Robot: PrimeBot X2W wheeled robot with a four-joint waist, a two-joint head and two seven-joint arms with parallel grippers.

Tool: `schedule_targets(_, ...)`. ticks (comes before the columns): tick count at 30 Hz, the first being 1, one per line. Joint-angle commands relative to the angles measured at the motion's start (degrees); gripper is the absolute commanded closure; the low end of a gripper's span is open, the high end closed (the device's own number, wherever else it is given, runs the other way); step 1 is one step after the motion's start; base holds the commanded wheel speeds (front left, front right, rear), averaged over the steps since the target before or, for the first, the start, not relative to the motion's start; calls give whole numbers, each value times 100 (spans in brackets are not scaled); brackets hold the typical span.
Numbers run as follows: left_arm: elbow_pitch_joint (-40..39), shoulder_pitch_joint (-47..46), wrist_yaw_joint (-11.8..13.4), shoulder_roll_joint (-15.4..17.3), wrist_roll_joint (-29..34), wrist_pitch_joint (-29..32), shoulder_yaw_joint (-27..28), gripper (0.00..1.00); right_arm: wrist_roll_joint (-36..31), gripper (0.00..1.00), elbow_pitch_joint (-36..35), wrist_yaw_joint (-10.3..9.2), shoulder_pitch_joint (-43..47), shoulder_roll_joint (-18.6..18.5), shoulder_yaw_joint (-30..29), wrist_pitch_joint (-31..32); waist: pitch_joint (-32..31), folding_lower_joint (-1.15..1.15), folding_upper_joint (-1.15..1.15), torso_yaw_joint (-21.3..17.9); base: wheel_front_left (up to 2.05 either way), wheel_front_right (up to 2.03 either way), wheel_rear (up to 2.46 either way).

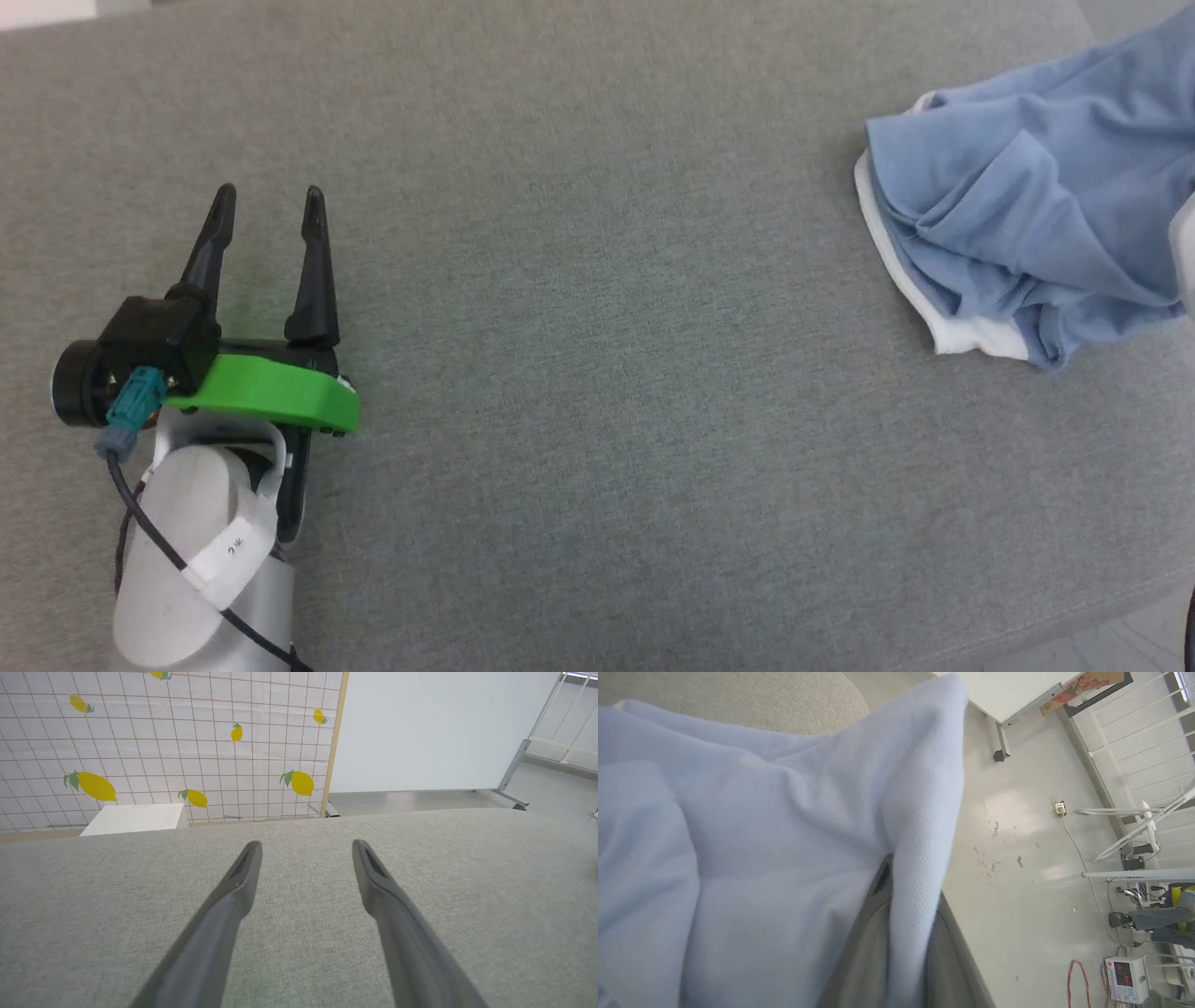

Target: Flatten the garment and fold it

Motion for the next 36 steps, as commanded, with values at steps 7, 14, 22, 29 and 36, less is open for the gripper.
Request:
schedule_targets(7, -17, -38, 18, 70, 6, 21, -28, 0, -314, 58, 639, -11, -350, 281, -518, -486, 321, 0, 0, 136, 0, 0, 0)
schedule_targets(14, 254, 99, 46, -53, -96, -97, -75, 0, -391, 0, 931, -11, -245, 376, -958, -999, -206, 0, 0, 433, 0, 0, 0)
schedule_targets(22, 716, 413, 88, -260, -205, -200, -157, 0, 91, 0, 637, -11, 418, 688, -1192, -1687, -1191, 0, 0, 866, 0, 0, 0)
schedule_targets(29, 904, 680, 116, -383, -331, -219, -179, 0, 753, 0, -381, -11, 1417, 1156, -1195, -2306, -1816, 0, 0, 1277, 0, 0, 0)
schedule_targets(36, 925, 971, 82, -448, -418, -220, -263, 0, 1072, 0, -1799, -11, 2571, 1846, -1144, -2368, -2099, 0, 0, 1581, 0, 0, 0)
